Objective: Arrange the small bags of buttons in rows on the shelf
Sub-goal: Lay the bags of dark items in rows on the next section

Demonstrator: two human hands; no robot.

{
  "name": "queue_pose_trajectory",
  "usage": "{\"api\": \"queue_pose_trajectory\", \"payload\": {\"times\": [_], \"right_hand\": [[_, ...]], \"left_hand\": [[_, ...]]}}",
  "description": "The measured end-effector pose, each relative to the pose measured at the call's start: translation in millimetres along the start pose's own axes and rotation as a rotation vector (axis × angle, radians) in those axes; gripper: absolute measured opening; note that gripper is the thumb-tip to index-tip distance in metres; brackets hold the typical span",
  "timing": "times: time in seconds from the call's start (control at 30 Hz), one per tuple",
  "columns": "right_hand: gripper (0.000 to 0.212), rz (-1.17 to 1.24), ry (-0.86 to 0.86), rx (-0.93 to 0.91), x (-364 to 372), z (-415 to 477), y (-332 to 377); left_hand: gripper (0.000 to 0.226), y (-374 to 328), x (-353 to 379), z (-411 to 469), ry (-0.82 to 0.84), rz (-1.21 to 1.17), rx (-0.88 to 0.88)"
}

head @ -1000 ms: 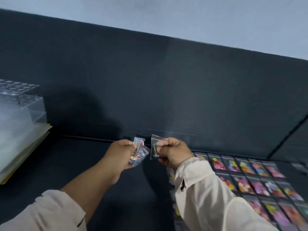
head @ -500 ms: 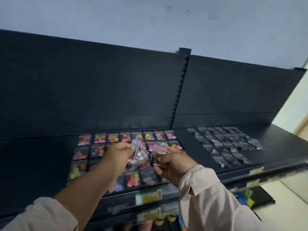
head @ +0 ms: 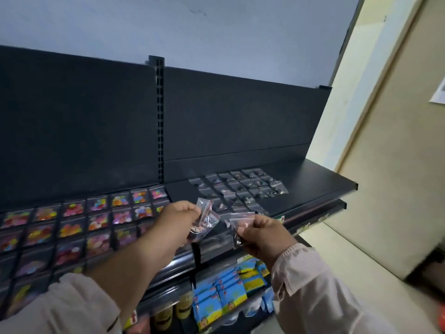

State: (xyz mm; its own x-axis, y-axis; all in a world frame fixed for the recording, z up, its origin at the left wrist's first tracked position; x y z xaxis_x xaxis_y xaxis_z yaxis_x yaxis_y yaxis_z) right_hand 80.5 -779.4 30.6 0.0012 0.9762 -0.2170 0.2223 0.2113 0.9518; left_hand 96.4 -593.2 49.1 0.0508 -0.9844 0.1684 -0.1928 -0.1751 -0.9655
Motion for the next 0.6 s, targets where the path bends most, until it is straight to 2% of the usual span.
{"api": "queue_pose_trajectory", "payload": {"times": [0.2, 0.47, 0.6], "right_hand": [[0.020, -0.060, -0.130, 0.028, -69.3, 48.5, -13.6], [0.016, -0.196, -0.210, 0.060, -151.2, 122.6, -12.1], [0.018, -0.381, -0.229, 0.068, -177.7, 155.0, -17.7]], "left_hand": [[0.018, 7.0, 59.5, 61.8, 0.063, -0.041, -0.037], [0.017, 10.2, 107.2, 136.8, 0.090, -0.024, -0.093], [0.017, 12.1, 119.7, 159.1, 0.081, -0.006, -0.099]]}}
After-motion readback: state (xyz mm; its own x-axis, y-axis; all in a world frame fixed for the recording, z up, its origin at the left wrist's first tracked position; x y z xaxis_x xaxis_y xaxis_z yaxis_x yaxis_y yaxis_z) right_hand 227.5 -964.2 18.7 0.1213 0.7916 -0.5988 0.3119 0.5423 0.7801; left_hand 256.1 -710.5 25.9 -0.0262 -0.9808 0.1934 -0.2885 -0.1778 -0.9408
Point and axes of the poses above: each hand's wrist, its own z-axis towards the middle knuckle, its own x-axis out of the palm, y = z × x, the point moved 7 cm from there along z, towards the middle knuckle, and after that the axes turned 14 degrees about -z, right-handed, at the moved point
